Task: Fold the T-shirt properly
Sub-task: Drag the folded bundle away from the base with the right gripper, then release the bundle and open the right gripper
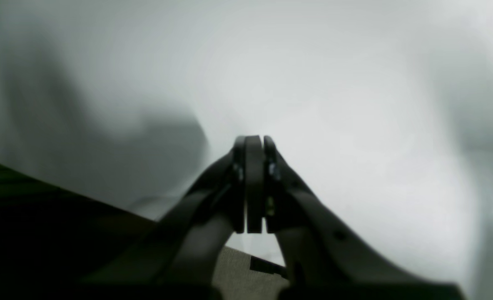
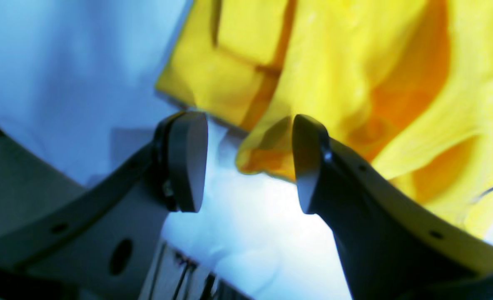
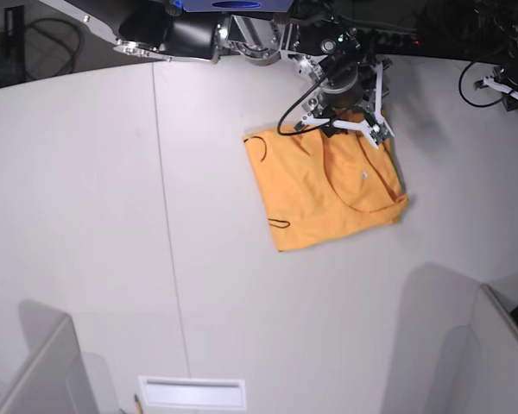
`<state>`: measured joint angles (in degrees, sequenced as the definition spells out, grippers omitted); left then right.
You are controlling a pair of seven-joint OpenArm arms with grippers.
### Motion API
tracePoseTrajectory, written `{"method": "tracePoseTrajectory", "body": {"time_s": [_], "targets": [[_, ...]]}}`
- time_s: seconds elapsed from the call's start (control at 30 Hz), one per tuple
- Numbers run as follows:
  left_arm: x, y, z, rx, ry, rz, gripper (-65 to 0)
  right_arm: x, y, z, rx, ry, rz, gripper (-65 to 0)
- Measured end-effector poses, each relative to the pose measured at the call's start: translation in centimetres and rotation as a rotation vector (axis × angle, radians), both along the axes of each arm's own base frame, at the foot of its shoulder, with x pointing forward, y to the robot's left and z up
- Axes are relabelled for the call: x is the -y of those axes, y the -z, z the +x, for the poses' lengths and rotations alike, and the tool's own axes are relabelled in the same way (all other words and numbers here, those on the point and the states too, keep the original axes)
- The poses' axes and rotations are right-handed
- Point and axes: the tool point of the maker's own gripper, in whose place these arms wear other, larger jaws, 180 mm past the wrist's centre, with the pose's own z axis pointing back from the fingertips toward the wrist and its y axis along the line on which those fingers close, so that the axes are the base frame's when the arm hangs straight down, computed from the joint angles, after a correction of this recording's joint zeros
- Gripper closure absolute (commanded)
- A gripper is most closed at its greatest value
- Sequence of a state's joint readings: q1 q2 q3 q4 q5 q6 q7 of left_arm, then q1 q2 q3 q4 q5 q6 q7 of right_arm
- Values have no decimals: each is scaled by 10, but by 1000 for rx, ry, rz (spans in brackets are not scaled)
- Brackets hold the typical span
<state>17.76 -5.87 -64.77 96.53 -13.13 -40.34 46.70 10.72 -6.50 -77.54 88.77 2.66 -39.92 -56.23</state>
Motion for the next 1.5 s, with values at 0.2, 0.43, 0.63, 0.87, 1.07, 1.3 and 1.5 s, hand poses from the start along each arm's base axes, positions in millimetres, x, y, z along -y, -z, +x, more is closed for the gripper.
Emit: {"method": "tracePoseTrajectory", "body": {"time_s": [0.2, 0.43, 0.63, 0.87, 1.07, 1.3, 1.5], "targets": [[0, 1, -1, -5, -1, 1, 0, 1, -2, 4, 25, 6, -4, -308], [-1, 2, -5, -15, -2, 2, 0, 2, 5, 10, 52, 9, -14, -306], [-1, 2, -5, -16, -3, 2, 0, 5, 14, 13, 65, 12, -35, -302], [-2, 1, -6, -14, -7, 4, 0, -1, 7, 18, 110, 7, 2, 0], [-1, 2, -5, -17, -2, 3, 0, -19, -14, 13, 132, -65, 93, 0], [41, 19, 31, -35, 147, -47, 0, -43, -35, 5, 148, -173, 192, 0], [103, 35, 69, -25, 322, -119, 0, -48, -30, 10, 131, -184, 213, 0]]}}
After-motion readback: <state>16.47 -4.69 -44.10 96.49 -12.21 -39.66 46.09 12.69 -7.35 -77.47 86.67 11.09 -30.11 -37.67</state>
